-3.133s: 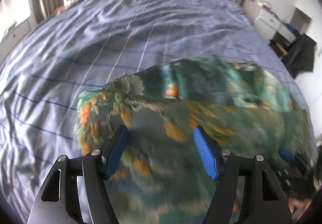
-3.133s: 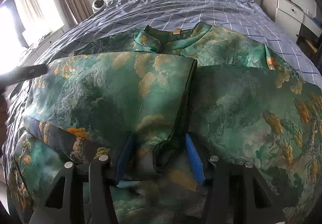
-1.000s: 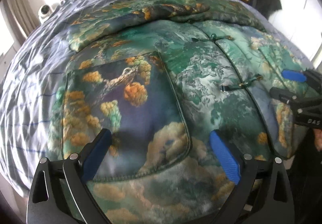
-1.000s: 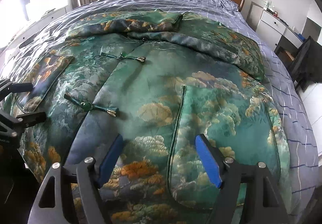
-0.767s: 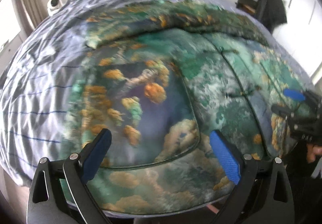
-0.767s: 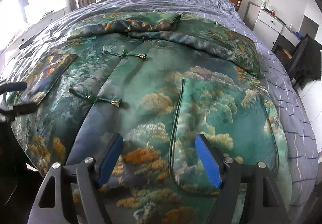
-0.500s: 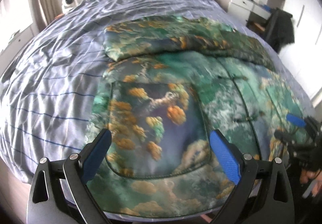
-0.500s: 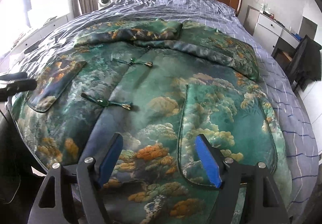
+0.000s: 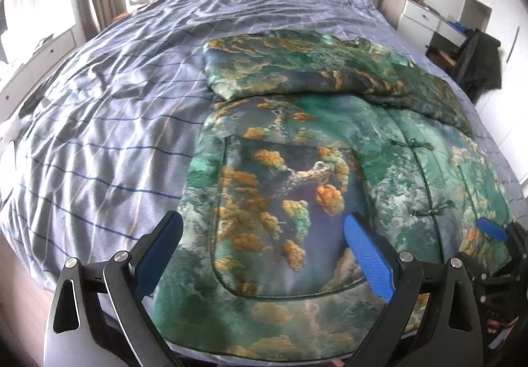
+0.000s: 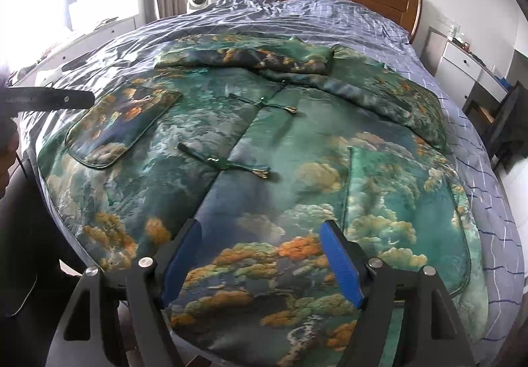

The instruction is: Fold large clothes

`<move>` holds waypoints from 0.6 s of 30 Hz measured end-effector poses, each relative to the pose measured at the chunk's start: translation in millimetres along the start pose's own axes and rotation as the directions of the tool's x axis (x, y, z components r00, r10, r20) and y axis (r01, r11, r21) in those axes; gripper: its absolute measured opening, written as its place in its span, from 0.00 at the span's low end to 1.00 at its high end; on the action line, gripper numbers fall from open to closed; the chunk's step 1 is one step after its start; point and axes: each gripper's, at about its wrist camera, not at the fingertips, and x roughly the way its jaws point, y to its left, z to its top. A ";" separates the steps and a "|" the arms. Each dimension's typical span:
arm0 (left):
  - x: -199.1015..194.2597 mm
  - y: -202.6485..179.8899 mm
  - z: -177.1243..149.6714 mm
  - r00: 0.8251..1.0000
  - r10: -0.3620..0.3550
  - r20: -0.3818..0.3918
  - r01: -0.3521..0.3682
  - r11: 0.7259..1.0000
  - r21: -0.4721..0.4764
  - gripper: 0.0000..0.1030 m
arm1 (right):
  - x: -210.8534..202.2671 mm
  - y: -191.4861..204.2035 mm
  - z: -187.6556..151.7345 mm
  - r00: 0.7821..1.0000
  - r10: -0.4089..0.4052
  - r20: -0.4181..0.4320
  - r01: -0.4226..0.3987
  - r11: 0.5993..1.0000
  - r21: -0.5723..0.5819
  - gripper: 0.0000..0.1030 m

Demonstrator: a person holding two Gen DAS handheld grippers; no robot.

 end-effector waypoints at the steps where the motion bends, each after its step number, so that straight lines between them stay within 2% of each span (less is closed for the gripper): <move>1: -0.2 2.4 0.5 1.000 0.002 0.001 -0.002 1.000 -0.005 0.95 | 0.2 1.3 -0.1 1.000 0.004 -0.002 -0.004 1.000 -0.002 0.74; 18: 4.5 32.9 -3.5 0.998 0.049 -0.036 -0.051 0.997 -0.054 0.95 | -1.7 4.9 0.7 1.000 0.014 -0.005 -0.014 1.000 -0.005 0.74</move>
